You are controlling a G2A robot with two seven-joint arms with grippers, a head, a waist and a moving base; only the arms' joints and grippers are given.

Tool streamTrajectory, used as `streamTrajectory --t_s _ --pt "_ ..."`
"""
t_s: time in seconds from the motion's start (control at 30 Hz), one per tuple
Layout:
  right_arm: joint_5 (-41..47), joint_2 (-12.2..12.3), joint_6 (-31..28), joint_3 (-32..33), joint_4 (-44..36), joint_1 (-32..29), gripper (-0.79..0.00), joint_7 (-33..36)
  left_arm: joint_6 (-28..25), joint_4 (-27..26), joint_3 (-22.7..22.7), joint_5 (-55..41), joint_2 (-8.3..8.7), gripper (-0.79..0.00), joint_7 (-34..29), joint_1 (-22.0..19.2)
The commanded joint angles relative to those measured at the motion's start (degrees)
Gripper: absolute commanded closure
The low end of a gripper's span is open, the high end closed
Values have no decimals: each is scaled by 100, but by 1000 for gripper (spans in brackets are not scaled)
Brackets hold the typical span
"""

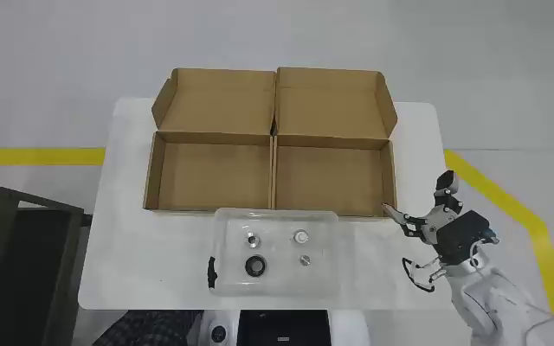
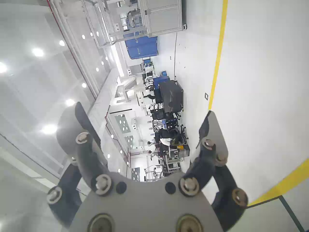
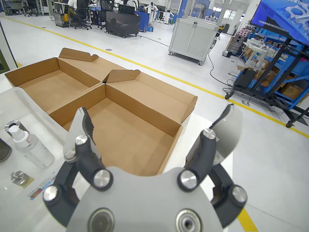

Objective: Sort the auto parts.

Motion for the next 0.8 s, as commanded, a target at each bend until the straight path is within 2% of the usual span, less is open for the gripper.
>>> streamTrajectory --t_s 0.0,0.43,0.6,0.77 --pt "0 0 0 0 0 0 -785 0 0 0 0 0 0 -785 0 0" --pt "-6 1 -18 -8 -4 2 -785 26 0 0 0 0 0 -785 0 0" --pt "59 42 -621 -154 -103 137 -785 553 0 0 0 0 0 -785 0 0" --pt "4 110 -1569 -447 -212 435 -785 1169 0 0 0 0 0 -785 0 0"
